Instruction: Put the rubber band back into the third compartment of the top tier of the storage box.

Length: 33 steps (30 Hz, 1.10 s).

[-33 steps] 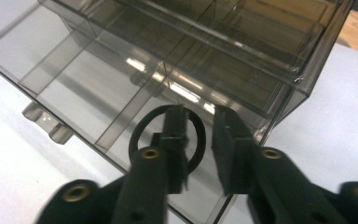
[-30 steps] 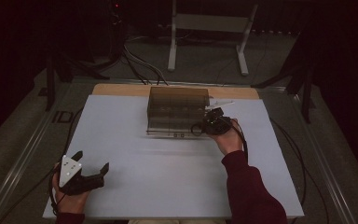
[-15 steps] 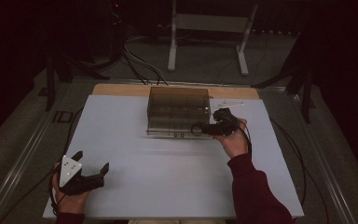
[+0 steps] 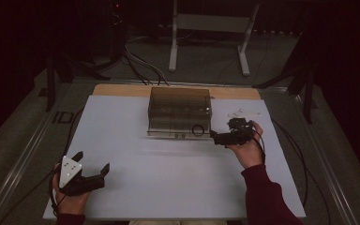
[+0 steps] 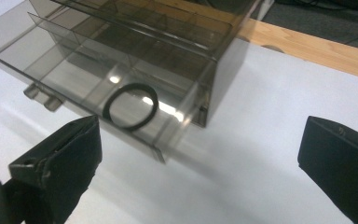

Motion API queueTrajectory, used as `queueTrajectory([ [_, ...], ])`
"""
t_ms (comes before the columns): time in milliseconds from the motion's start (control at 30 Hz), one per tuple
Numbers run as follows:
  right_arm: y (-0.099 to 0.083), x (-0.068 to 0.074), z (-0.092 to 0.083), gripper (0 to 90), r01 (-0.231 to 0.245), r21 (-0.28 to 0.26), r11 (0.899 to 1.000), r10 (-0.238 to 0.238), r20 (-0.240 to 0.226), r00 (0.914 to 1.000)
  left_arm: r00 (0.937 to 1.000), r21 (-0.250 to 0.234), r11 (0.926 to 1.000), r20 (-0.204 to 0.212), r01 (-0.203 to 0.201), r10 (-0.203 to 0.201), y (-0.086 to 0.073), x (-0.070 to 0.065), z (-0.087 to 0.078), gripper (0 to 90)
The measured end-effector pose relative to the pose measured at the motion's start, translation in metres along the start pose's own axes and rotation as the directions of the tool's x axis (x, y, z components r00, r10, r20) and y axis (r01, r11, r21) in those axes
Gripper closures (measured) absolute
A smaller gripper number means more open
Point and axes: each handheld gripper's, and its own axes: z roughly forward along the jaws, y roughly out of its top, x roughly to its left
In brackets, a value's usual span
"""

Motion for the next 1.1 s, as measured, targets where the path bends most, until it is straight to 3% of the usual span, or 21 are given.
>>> queueTrajectory([
  [200,-0.013,-0.007,-0.013,0.1,0.015,-0.017,1.0,-0.014,0.028,0.9995,1.0,0.0,1.0,0.003,0.0,0.0,0.001,0.0,0.0,0.6],
  [567,-0.033,-0.014,-0.035,0.1,0.033,-0.1,0.994,-0.028,0.055,0.9981,0.9998,-0.009,0.9998,0.006,0.016,-0.016,0.003,0.001,0.0,0.6],
  [700,-0.044,-0.017,-0.039,0.2,0.013,-0.123,0.992,-0.01,0.025,0.9996,0.9998,-0.013,0.9997,0.008,0.021,-0.021,0.004,0.001,-0.001,0.6],
  [1100,-0.069,-0.016,-0.051,0.2,0.025,-0.188,0.982,-0.018,0.041,0.999,0.9995,-0.025,0.9993,0.018,0.028,-0.027,0.007,0.002,0.0,0.6],
])
